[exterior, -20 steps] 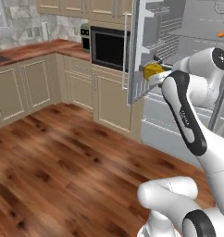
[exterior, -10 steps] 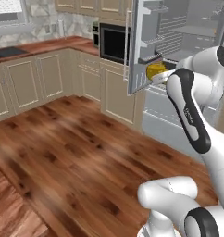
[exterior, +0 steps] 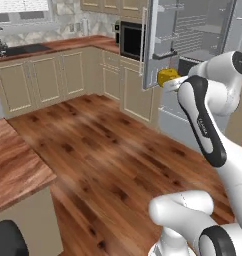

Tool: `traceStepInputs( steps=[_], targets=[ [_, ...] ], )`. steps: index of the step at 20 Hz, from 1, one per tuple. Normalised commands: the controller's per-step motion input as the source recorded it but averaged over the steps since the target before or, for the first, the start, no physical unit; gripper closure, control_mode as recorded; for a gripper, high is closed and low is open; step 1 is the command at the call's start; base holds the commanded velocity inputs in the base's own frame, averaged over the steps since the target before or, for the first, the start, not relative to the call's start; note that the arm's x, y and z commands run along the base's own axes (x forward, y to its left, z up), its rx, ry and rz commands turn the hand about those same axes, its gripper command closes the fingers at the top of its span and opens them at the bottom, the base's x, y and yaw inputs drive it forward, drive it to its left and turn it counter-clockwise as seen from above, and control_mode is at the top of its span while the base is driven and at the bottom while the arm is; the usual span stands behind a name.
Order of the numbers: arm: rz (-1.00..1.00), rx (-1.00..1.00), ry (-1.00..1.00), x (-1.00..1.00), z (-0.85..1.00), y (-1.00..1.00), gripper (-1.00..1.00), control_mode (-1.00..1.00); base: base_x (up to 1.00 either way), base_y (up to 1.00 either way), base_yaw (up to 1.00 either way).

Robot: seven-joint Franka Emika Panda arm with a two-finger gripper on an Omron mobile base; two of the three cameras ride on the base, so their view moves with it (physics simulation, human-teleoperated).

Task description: Take the cheese, steak, and carrot from the fridge and place them on the plate on the dining counter to create an appetizer plate.

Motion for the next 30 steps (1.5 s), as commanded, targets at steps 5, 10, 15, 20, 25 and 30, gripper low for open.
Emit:
traceStepInputs(
  steps=[5,10,15,20,25,30],
  targets=[
    [0.00,0.00,0.00,0.00,0.00,0.00,1.00,1.00,-1.00,0.37,0.13],
    [0.00,0.00,0.00,0.00,0.00,0.00,1.00,1.00,-0.81,0.95,0.01],
    [0.00,0.00,0.00,0.00,0.00,0.00,1.00,1.00,-0.87,1.00,0.00],
    [0.00,0.00,0.00,0.00,0.00,0.00,1.00,1.00,-0.96,1.00,0.00],
    [0.00,0.00,0.00,0.00,0.00,0.00,1.00,1.00,-0.88,1.00,0.00],
    [0.00,0.00,0.00,0.00,0.00,0.00,1.00,1.00,-0.22,1.00,0.04]
  ],
)
